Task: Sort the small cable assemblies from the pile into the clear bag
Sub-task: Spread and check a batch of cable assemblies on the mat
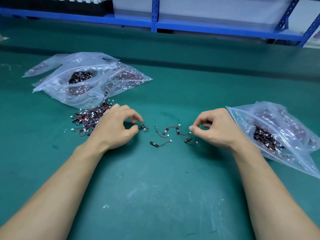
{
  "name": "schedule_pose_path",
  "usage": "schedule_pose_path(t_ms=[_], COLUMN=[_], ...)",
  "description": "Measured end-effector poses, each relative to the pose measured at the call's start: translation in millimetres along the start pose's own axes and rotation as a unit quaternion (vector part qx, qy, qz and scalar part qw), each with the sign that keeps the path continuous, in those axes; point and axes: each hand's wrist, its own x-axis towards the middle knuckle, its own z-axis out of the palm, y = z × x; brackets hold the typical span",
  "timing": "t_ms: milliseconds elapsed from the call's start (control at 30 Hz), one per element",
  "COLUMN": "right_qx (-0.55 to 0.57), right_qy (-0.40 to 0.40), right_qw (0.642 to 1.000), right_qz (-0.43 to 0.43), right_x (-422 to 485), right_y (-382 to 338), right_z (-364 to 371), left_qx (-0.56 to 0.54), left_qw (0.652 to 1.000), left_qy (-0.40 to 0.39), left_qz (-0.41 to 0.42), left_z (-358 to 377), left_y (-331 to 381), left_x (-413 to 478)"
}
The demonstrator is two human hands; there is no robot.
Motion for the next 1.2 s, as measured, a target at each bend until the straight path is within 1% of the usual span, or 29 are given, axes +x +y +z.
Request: schedule_pose_path(t_ms=[67, 167, 367, 567, 767, 967, 1100, 1200], right_qx=[-0.007, -0.044, -0.090, -0.128, -0.132, -0.117, -0.111, -0.081], right_qy=[-0.056, -0.114, -0.157, -0.147, -0.154, -0.166, -0.159, -0.142], right_qw=[0.998, 0.993, 0.982, 0.980, 0.978, 0.978, 0.980, 0.986], right_qz=[-0.009, 0.008, 0.053, 0.039, 0.036, 0.039, 0.036, 0.030], right_x=[-2, 0, 2, 2, 0, -1, -1, -2], right_y=[-3, -5, -5, -9, -13, -10, -9, -9], right_z=[-3, -1, 4, 5, 2, 0, -1, -1], left_qx=[0.014, 0.009, -0.017, -0.015, -0.042, -0.066, -0.075, -0.087], left_qw=[0.999, 0.999, 1.000, 1.000, 0.999, 0.997, 0.996, 0.995], left_qy=[-0.029, -0.044, -0.024, -0.001, 0.009, 0.003, 0.006, 0.011], left_qz=[-0.008, 0.005, 0.007, -0.005, -0.022, -0.030, -0.043, -0.055], left_z=[2, 6, 11, 15, 17, 18, 19, 20], left_y=[-3, -3, 0, 1, -1, -2, 0, 2], left_x=[0, 0, -1, 1, 1, 1, 0, 1])
